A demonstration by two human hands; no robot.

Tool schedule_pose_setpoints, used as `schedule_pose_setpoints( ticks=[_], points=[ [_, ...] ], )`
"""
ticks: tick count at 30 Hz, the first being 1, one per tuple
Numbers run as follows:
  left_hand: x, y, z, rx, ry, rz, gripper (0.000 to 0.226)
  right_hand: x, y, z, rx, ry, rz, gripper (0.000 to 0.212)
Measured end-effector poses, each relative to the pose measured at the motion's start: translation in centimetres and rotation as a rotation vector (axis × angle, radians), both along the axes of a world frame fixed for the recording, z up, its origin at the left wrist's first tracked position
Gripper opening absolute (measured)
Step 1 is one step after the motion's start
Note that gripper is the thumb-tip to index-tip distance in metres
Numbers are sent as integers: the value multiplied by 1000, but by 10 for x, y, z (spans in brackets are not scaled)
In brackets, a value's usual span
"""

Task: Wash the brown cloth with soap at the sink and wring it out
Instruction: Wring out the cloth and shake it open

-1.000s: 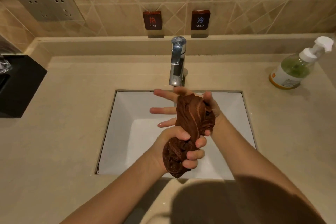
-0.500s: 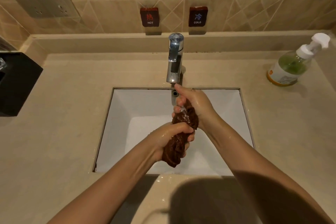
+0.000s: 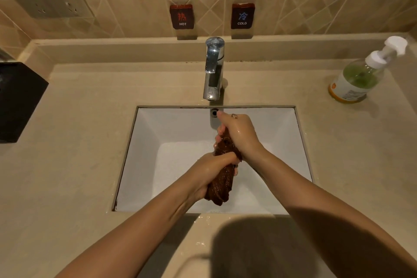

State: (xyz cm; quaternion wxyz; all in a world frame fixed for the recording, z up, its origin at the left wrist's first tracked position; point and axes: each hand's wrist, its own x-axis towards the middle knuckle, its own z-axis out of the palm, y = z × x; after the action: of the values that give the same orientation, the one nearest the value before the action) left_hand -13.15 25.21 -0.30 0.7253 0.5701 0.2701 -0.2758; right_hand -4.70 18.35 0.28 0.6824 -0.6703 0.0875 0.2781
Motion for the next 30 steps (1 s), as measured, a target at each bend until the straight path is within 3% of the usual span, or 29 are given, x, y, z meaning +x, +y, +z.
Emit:
schedule_pose_setpoints(
  ticks=[10,17,23,30],
  points=[
    [4,2,7,-118,48,24,8,8,10,10,-190,-119,206,37],
    [2,10,8,-487,29,25,25,19,10,26,-177,1,295,32],
    [1,16,6,-131,-74,-115,7,18,11,28,-163,58,362,31],
    [1,12,-7,84,-67,-118,13,15,20,17,-265,48,406,28]
  ],
)
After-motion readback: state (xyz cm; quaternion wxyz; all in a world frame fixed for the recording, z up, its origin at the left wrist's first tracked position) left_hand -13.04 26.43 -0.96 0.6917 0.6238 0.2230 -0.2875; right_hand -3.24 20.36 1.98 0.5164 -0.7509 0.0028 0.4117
